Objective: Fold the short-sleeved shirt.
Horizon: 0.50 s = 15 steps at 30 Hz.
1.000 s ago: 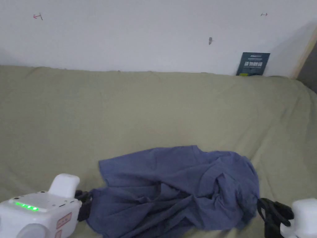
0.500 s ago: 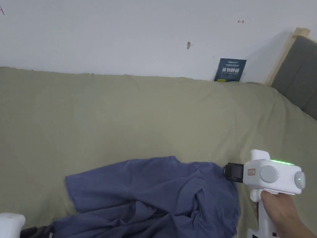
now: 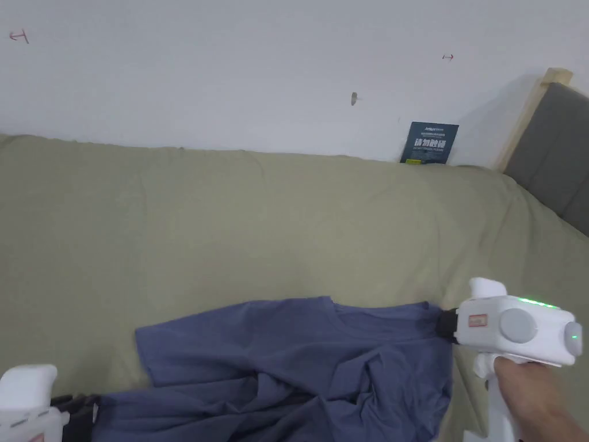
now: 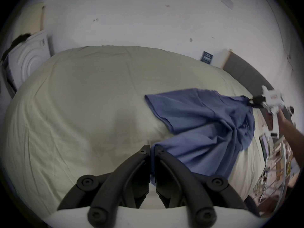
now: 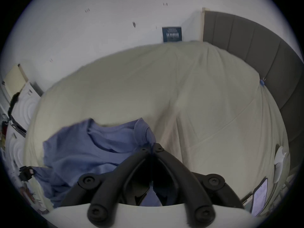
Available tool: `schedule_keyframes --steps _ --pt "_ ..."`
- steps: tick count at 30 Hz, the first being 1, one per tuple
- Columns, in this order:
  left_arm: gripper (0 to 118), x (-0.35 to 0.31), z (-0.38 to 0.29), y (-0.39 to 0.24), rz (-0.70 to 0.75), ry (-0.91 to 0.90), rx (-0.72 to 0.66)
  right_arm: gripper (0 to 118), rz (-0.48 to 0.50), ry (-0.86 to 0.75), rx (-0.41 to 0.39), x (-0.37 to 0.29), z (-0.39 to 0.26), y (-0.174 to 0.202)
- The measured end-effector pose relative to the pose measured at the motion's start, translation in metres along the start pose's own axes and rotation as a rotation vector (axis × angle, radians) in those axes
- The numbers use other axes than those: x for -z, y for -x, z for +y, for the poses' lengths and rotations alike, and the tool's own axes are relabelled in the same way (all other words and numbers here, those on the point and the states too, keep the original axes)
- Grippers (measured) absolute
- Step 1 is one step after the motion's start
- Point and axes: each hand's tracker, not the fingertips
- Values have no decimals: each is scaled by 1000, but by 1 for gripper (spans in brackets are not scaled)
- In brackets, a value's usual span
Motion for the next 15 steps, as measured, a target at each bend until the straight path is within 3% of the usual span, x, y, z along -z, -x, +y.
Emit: schedule_keyframes --steps 6,10,15 --pt "0 -48 60 6 20 -160 4 1 81 -135 -37 -76 61 3" --pt "0 -99 112 7 1 -312 -49 2 146 -255 -59 -140 98 22" --pt "0 -162 175 -2 56 -487 -12 2 188 -417 -75 -233 134 54"
